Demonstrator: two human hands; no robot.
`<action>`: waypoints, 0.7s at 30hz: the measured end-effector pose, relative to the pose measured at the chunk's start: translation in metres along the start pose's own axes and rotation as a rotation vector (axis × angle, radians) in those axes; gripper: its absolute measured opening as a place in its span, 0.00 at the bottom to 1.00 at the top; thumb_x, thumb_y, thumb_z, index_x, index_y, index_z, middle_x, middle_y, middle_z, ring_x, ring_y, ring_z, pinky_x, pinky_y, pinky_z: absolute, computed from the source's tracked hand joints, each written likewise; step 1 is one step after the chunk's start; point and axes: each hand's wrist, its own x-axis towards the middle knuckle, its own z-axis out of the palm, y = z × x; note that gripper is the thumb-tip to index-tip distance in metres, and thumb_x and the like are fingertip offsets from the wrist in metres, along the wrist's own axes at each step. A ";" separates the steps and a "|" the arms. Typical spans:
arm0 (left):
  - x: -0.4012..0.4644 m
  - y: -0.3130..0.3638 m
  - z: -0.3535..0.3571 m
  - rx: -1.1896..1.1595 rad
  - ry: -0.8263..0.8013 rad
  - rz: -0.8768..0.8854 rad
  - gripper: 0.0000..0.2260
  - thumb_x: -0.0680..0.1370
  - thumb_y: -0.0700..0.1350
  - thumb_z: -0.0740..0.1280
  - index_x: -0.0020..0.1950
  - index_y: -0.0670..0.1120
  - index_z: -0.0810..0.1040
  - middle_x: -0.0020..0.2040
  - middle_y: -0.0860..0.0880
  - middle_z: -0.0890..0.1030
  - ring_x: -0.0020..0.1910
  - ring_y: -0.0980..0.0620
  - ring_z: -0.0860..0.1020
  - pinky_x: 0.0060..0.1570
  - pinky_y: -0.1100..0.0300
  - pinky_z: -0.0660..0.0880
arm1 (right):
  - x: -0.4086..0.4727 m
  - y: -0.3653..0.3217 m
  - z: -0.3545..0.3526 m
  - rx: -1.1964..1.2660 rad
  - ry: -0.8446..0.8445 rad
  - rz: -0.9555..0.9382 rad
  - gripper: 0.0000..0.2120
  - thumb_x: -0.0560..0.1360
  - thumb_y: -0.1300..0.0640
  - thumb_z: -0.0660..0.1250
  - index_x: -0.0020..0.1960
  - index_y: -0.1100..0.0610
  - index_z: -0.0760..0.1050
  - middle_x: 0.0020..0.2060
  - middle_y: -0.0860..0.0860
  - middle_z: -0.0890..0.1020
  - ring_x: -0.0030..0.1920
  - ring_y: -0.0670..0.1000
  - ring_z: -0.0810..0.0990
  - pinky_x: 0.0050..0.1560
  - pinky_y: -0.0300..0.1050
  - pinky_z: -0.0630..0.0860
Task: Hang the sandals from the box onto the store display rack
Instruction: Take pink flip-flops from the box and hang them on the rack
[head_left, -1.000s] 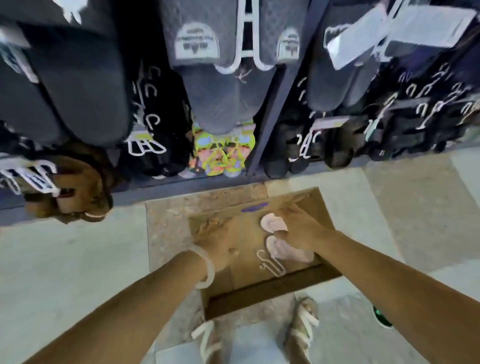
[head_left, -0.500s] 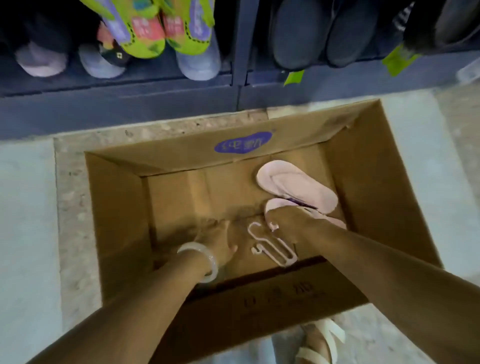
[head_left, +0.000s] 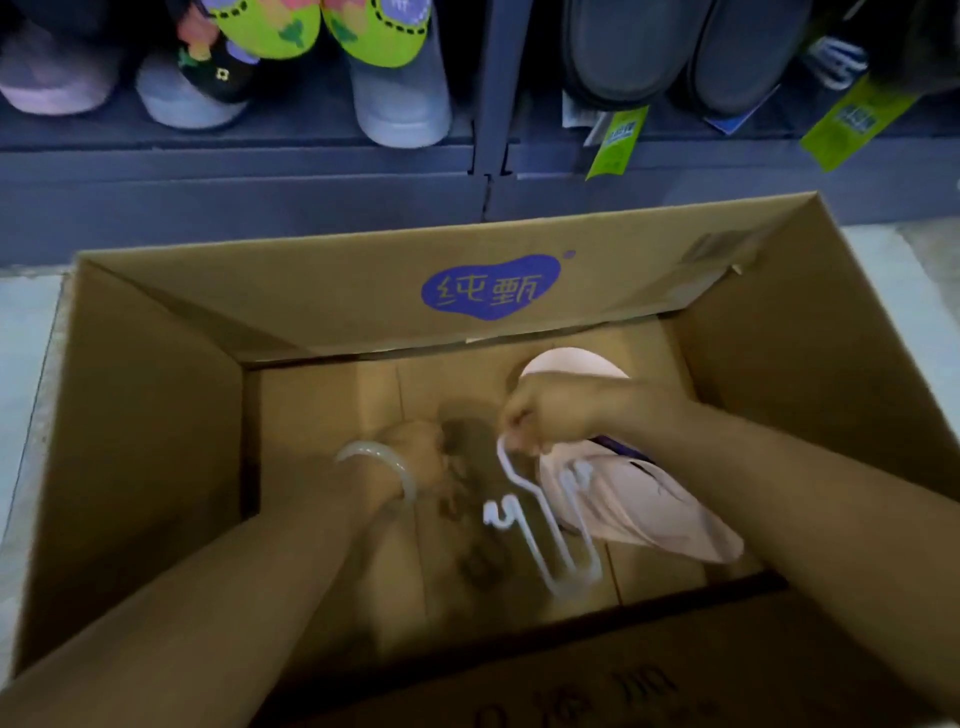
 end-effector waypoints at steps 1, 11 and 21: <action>0.001 0.004 0.003 0.001 0.019 0.031 0.13 0.78 0.45 0.62 0.62 0.43 0.75 0.61 0.46 0.77 0.60 0.46 0.75 0.57 0.58 0.71 | -0.010 0.004 -0.016 0.056 0.068 0.015 0.07 0.75 0.61 0.66 0.50 0.63 0.79 0.35 0.53 0.79 0.30 0.44 0.75 0.34 0.34 0.72; 0.007 0.108 0.048 -0.050 0.176 0.162 0.14 0.79 0.50 0.59 0.62 0.45 0.71 0.59 0.45 0.77 0.56 0.45 0.76 0.50 0.55 0.71 | -0.067 0.079 -0.058 0.187 0.270 0.228 0.03 0.74 0.59 0.68 0.46 0.56 0.80 0.32 0.48 0.78 0.32 0.43 0.75 0.28 0.27 0.72; 0.011 0.141 0.064 -0.473 0.235 -0.020 0.19 0.75 0.40 0.63 0.65 0.44 0.65 0.60 0.43 0.75 0.58 0.42 0.76 0.54 0.52 0.73 | -0.061 0.096 -0.044 0.307 0.294 0.209 0.04 0.77 0.55 0.64 0.46 0.52 0.77 0.39 0.50 0.81 0.37 0.44 0.80 0.39 0.37 0.75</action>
